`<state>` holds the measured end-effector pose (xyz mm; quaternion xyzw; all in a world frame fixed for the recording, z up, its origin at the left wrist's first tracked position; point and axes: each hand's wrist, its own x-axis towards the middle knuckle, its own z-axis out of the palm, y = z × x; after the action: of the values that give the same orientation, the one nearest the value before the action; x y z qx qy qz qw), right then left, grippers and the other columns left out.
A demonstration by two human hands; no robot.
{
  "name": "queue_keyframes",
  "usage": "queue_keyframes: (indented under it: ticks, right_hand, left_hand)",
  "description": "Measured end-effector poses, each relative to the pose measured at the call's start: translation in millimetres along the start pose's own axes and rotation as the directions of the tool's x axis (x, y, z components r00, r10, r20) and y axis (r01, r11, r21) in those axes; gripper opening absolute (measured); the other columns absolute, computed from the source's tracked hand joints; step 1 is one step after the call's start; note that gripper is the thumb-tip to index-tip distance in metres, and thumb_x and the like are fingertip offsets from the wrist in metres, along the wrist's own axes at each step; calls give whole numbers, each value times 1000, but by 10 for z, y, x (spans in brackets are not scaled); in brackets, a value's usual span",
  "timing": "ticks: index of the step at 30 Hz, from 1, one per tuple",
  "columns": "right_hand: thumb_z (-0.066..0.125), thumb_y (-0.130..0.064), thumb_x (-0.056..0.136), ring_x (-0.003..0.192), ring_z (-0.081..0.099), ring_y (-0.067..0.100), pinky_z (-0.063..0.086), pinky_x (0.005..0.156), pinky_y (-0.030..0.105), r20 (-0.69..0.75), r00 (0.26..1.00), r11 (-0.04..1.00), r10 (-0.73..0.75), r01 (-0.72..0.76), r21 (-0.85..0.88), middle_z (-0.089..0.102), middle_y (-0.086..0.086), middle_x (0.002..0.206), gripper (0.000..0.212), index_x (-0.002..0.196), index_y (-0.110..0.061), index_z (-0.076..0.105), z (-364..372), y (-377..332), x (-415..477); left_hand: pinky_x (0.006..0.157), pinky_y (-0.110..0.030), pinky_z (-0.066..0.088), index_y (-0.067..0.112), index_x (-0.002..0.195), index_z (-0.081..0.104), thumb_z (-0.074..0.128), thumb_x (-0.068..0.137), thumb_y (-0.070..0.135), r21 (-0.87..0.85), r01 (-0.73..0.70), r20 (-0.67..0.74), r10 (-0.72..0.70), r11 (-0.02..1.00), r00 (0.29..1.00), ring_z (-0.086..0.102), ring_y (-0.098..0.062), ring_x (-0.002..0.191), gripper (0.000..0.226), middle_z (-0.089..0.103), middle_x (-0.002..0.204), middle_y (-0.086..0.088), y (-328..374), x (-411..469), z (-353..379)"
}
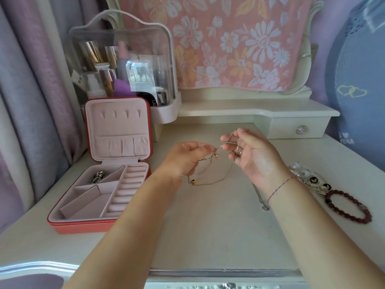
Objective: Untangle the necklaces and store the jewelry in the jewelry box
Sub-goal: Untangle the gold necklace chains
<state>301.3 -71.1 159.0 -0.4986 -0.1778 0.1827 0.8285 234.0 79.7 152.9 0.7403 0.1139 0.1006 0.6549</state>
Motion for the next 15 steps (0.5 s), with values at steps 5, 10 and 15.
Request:
queue_keyframes:
  ticks: [5, 10, 15]
  right_hand:
    - [51, -11, 95, 50, 47, 11, 33, 44, 18, -7, 998, 995, 66, -66, -72, 67, 8, 83, 11, 85, -15, 53, 12, 31, 1]
    - [58, -5, 91, 49, 41, 9, 27, 41, 17, 11, 997, 977, 79, -76, -199, 64, -1, 72, 13, 81, -13, 55, 27, 52, -12]
    - [63, -3, 87, 50, 40, 10, 29, 41, 17, 38, 997, 966, 74, -63, -250, 61, -6, 63, 13, 93, -11, 55, 18, 89, -7]
  left_hand:
    - [35, -15, 16, 11, 84, 64, 58, 95, 16, -187, -16, 45, 25, 982, 999, 21, -5, 38, 14, 61, 76, 3, 17, -16, -2]
    - [35, -15, 15, 11, 81, 62, 55, 97, 16, -236, -18, 41, 28, 971, 999, 21, -5, 37, 18, 65, 78, 4, 21, -21, 3]
    - [36, -15, 16, 10, 85, 63, 55, 96, 15, -274, -11, 32, 21, 962, 999, 23, -5, 38, 14, 67, 85, -2, 23, -27, -3]
